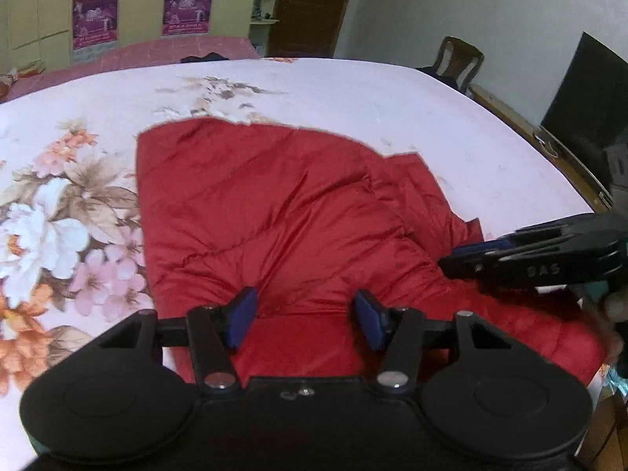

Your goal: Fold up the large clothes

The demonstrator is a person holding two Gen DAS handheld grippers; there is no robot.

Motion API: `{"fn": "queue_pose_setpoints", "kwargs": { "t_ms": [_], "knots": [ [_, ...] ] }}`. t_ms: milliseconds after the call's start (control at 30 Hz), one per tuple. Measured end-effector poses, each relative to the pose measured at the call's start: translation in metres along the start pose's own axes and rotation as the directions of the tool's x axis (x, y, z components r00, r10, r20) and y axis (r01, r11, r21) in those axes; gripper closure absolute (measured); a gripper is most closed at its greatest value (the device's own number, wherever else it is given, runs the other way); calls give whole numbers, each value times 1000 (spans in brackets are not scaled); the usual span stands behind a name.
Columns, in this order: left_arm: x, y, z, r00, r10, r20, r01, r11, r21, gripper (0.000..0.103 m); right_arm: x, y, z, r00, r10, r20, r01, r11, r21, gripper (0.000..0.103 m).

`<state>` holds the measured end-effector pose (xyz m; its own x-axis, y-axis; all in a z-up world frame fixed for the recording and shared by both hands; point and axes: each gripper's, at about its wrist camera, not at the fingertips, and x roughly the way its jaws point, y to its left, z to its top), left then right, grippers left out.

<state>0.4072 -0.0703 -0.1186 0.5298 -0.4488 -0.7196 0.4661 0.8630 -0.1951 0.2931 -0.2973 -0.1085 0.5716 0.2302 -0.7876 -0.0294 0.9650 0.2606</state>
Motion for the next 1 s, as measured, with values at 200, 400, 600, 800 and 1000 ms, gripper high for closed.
{"fn": "queue_pose_setpoints", "kwargs": {
  "t_ms": [200,400,600,800,1000],
  "knots": [
    [-68,-13,-14,995,-64,83,64,998,-3,50,-73,22,-9,990,128,63,-121,986,-113,74],
    [-90,-26,-45,992,-96,84,103,991,-88,62,-97,44,-49,988,154,26,-146,967,-207,74],
    [-77,-43,-74,999,-37,30,38,999,-23,62,-89,53,-80,995,96,21,-88,966,-242,74],
    [-65,-45,-94,999,-13,33,15,999,-37,62,-62,51,-104,999,19,-25,-26,959,-282,74],
    [-52,-51,-100,999,22,37,-22,1000,-5,63,-45,45,-113,999,21,-37,-30,967,-254,74]
  ]
}}
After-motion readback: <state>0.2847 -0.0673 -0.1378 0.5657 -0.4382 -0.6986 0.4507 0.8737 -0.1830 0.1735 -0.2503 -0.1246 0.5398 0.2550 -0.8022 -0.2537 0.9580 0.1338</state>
